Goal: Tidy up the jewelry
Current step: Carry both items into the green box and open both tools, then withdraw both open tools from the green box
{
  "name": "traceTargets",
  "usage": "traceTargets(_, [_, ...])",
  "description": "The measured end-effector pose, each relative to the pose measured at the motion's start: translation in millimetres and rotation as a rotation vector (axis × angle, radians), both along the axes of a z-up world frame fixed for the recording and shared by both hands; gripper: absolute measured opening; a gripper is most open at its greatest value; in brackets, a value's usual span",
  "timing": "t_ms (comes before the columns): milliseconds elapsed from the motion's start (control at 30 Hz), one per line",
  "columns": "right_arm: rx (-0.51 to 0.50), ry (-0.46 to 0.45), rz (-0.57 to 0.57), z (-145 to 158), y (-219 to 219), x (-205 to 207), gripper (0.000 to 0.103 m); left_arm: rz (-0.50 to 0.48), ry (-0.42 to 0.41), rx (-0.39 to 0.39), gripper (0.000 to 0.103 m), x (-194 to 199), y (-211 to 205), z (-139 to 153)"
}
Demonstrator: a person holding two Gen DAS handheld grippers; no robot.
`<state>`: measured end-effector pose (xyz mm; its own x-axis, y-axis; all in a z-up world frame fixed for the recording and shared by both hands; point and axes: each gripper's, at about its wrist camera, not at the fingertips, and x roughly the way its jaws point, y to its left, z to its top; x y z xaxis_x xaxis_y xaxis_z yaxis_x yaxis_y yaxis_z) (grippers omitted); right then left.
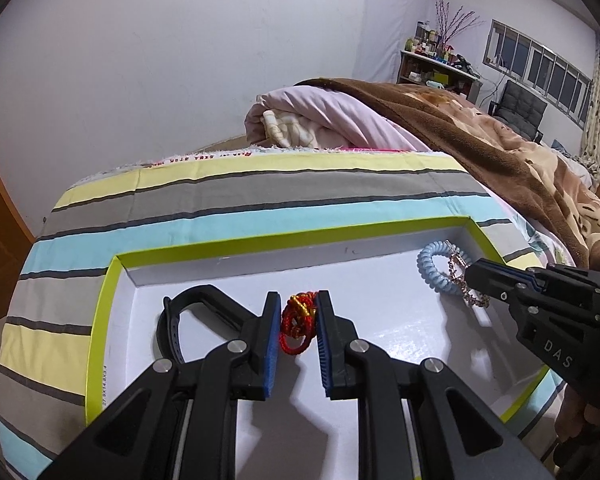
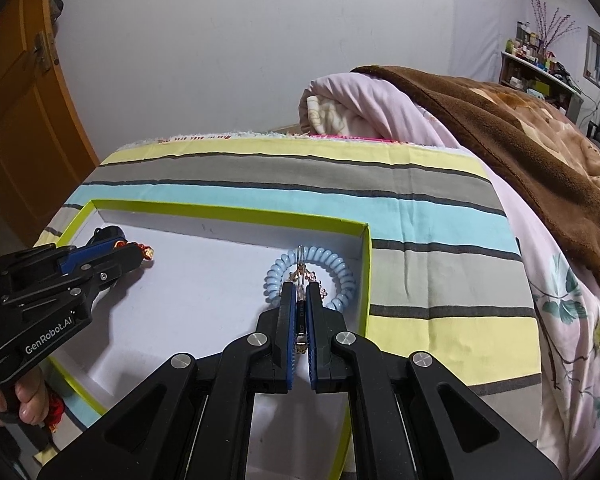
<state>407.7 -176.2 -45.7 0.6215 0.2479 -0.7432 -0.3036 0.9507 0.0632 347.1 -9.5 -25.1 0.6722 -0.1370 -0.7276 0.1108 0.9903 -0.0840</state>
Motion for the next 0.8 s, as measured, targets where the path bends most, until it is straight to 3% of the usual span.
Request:
traceTargets(67, [0.001,-0.001,0.001,1,0,-1,0.005,0.002,-0.001,-0.007,0.018,-1,0,2])
traceTargets(167, [0.011,-0.010,0.006,3,-1,-6,0.016,-0.001,0.000,-0.014,0.019,-4,1,4])
traceTargets(467, [0.027,-0.055,0.012,23,-6,-42,0.016,-0.004,-0.047,0.005,0.023,-39,3,27])
traceTargets(800, [0.037,-0.134,0.032,55,-14,-116,0.016,-0.004,-0.134,-0.014,0.023,-113,3,57])
